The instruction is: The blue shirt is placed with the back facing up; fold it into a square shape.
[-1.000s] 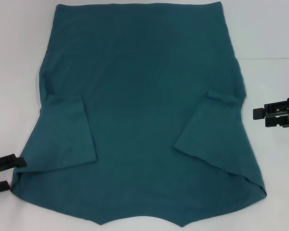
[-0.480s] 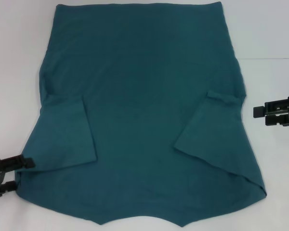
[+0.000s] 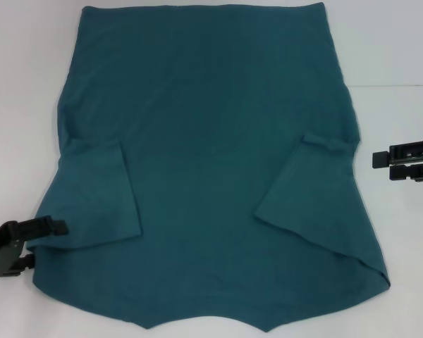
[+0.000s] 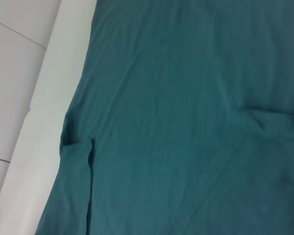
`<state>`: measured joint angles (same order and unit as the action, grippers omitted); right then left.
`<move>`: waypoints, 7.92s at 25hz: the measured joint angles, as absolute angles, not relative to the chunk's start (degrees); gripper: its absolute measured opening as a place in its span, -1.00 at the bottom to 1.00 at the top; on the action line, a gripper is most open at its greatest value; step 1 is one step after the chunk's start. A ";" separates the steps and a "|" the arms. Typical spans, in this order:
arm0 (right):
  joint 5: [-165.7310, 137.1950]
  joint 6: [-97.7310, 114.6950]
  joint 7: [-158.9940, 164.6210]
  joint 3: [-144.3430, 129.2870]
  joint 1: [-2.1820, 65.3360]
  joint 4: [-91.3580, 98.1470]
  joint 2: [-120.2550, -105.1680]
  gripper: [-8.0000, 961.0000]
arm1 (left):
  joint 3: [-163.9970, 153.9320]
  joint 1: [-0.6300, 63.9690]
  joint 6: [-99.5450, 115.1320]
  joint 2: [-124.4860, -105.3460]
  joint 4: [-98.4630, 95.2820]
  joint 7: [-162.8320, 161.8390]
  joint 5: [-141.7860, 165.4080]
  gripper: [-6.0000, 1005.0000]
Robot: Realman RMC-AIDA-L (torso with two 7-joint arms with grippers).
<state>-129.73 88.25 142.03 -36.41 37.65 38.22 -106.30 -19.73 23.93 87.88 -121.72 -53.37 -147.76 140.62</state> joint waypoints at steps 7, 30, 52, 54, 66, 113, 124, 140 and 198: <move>-129.71 88.37 141.49 -35.13 37.61 38.29 -106.14 0.32 | -19.79 25.09 87.63 -121.48 -51.93 -147.73 140.96 0.75; -129.70 89.62 140.55 -33.93 36.81 38.12 -105.91 0.30 | -19.75 25.49 88.03 -121.20 -52.00 -146.56 141.17 -0.66; -137.30 102.89 133.02 -34.69 32.05 38.43 -102.95 0.28 | -19.04 26.86 89.33 -119.97 -50.65 -145.34 138.97 -0.95; -138.70 102.71 130.97 -34.72 32.42 38.48 -103.81 0.28 | -19.17 26.89 88.99 -119.96 -50.35 -145.30 138.96 -0.95; -147.54 96.41 128.03 -36.26 36.02 38.50 -108.08 0.27 | -18.98 26.89 88.61 -119.97 -50.26 -144.96 138.95 -0.95; -147.71 91.22 129.43 -40.56 37.51 37.90 -111.72 0.24 | -18.99 26.90 88.07 -120.05 -49.57 -144.93 138.95 -0.95; -148.19 90.75 129.46 -41.07 38.67 37.39 -112.92 0.23 | -18.98 26.98 87.98 -120.05 -49.57 -144.93 138.95 -0.95; -147.19 90.32 130.00 -41.13 39.88 36.38 -113.49 0.22 | -18.98 26.98 87.79 -120.05 -49.57 -144.93 138.78 -0.95; -140.90 101.14 129.01 -33.34 36.74 37.18 -108.82 -0.85 | -18.71 28.68 101.61 -117.05 -47.40 -141.62 140.26 -0.95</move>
<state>-140.90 101.14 129.01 -33.34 36.74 37.18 -108.82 -18.71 28.68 101.61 -117.05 -47.40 -141.62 140.26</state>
